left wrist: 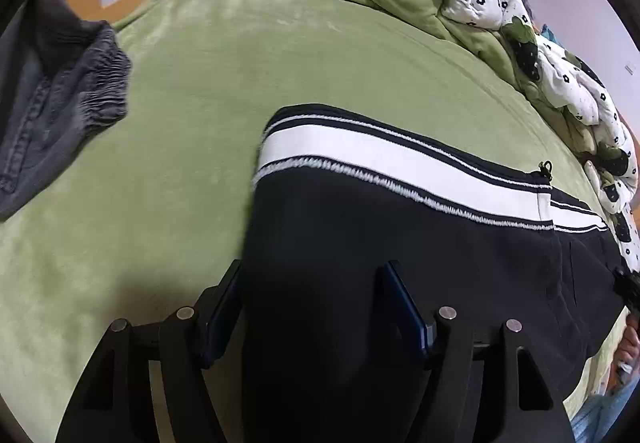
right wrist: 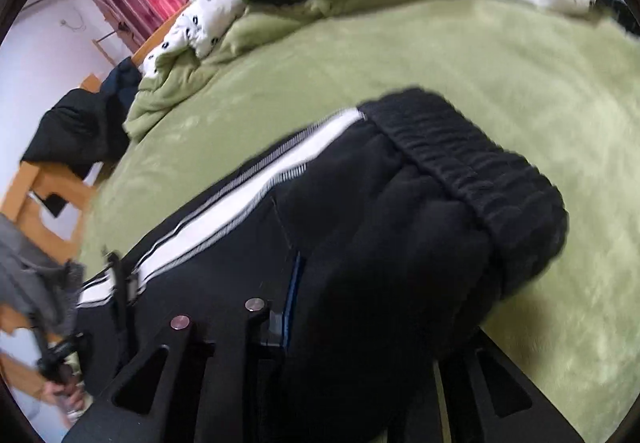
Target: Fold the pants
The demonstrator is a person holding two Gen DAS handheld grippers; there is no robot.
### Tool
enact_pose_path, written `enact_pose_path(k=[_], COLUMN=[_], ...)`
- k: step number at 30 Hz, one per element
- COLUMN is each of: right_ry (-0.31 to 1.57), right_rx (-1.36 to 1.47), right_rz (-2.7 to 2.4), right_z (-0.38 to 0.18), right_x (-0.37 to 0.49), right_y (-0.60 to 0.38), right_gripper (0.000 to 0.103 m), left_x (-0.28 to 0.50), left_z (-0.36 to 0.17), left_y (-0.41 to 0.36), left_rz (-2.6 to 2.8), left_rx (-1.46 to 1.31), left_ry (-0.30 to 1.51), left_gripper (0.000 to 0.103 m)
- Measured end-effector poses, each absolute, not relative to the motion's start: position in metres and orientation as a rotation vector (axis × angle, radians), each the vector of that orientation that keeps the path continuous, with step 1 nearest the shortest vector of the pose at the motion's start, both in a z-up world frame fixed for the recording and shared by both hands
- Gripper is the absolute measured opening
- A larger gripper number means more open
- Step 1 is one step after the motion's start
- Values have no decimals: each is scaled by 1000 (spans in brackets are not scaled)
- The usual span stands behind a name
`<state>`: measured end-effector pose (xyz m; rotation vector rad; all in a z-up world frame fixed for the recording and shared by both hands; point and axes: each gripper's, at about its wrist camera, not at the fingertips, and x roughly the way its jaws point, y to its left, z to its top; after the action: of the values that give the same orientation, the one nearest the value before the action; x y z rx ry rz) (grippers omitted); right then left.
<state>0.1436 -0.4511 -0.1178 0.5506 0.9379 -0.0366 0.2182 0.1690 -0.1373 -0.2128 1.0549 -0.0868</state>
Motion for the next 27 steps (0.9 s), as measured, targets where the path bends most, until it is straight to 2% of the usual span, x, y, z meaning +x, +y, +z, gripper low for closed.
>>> enact_pose_path(k=[4, 5, 7, 9, 15, 19, 20, 21, 22, 24, 27], right_ry=[901, 875, 830, 817, 842, 921, 917, 894, 861, 734, 574], right_rx=[466, 449, 449, 504, 780, 980, 1000, 995, 948, 800, 502], right_rz=[-64, -72, -92, -96, -90, -67, -82, -100, -123, -117, -64], right_z=[-98, -93, -85, -83, -113, -155, -159, -158, -151, -121, -84], right_x=[92, 80, 61, 62, 99, 131, 136, 140, 143, 141, 129], right_y=[-448, -451, -462, -476, -512, -524, -527, -530, -531, -528, -500], right_gripper=[46, 49, 63, 65, 65, 72, 71, 65, 53, 40, 38], left_x=[185, 168, 150, 134, 106, 97, 98, 99, 103, 110, 111], left_z=[-130, -128, -124, -117, -98, -88, -88, -88, -91, -96, -100], left_y=[165, 162, 156, 143, 127, 128, 125, 122, 118, 114, 113], left_rz=[-73, -76, -76, -59, 29, -39, -50, -49, -29, -20, -56], left_rx=[-231, -240, -243, -238, -232, -329, -332, -323, -302, -289, -329], left_ry=[1035, 1015, 977, 922, 804, 766, 764, 761, 768, 801, 811], left_gripper=[67, 67, 71, 74, 75, 76, 76, 76, 76, 76, 76])
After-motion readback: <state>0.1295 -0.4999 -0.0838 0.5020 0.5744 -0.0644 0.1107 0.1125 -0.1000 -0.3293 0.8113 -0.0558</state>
